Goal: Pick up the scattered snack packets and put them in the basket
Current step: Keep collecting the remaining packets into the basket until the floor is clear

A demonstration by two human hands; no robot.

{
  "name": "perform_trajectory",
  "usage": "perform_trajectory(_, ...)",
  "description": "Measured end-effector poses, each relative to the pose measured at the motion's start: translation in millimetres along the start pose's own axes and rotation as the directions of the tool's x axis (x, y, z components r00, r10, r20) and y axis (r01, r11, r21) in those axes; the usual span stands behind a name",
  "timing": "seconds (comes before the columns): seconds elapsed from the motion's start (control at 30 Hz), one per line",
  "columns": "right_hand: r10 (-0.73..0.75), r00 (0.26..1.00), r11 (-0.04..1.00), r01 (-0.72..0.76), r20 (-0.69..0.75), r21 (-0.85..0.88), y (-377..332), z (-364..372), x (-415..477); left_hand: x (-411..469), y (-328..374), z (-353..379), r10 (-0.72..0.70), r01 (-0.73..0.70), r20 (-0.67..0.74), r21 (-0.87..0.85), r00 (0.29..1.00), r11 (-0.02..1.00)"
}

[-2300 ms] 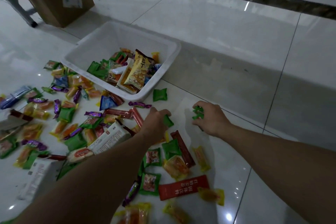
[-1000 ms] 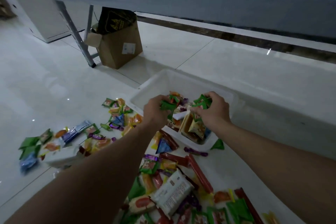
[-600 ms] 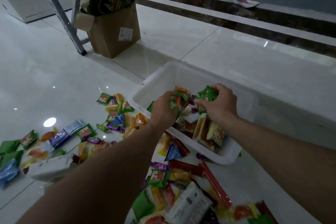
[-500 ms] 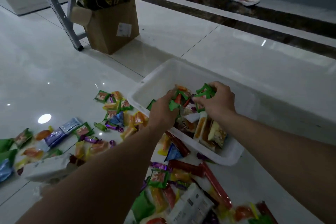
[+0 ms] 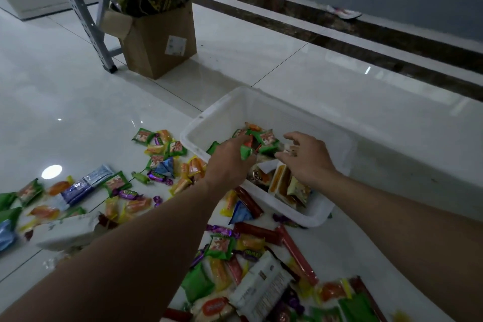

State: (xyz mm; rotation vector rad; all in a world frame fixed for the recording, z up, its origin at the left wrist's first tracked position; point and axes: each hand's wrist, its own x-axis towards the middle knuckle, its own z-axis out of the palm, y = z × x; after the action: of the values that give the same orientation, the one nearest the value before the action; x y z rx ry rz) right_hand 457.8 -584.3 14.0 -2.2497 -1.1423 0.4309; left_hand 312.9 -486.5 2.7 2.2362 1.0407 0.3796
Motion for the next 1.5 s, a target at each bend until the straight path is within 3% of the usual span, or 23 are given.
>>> perform_trajectory(0.3,-0.068,0.995,0.992,0.075,0.07,-0.106,33.2,-64.1,-58.3,-46.4,64.0,10.4,0.053,-0.052,-0.025,0.036,0.998,0.998)
perform_trajectory(0.57,-0.113,0.988,0.993,0.116,0.105,-0.023,39.2,-67.0,-81.7,-98.9,91.2,12.4,-0.08,0.086,-0.15,0.034,0.985,0.996)
perform_trajectory(0.7,-0.068,0.991,0.997,0.065,0.111,0.037,28.4,-59.7,-104.1,-136.9,92.3,6.9,-0.165,0.171,-0.201,0.015,0.966,0.985)
perform_trajectory(0.83,-0.036,0.993,0.997,0.028,0.108,0.074,21.4,-60.5,-130.2,-162.4,85.8,0.4,-0.131,0.146,-0.133,0.109,0.982,0.983)
perform_trajectory(0.97,-0.025,0.994,0.999,0.021,0.104,0.039,32.2,-54.2,-145.7,-171.2,64.9,5.0,-0.124,0.135,-0.111,0.103,0.986,0.985)
perform_trajectory(1.13,0.109,0.994,0.993,-0.109,0.025,0.032,41.4,-52.2,-175.0,-187.8,52.7,23.1,-0.048,0.052,-0.041,0.088,0.998,0.995)
perform_trajectory(1.27,0.132,0.99,0.991,-0.131,0.057,-0.023,45.2,-51.2,-198.5,-198.2,42.3,37.3,-0.065,0.061,0.071,0.062,0.995,0.996)
perform_trajectory(1.4,0.126,0.985,0.991,-0.119,0.122,-0.065,55.3,-47.2,-213.7,-203.8,25.7,64.6,-0.045,0.007,0.161,0.229,0.986,0.973)
perform_trajectory(1.5,0.163,0.975,0.986,-0.155,0.149,-0.065,74.0,-29.7,-223.6,-202.6,11.6,92.6,-0.135,0.072,0.195,0.303,0.971,0.95)
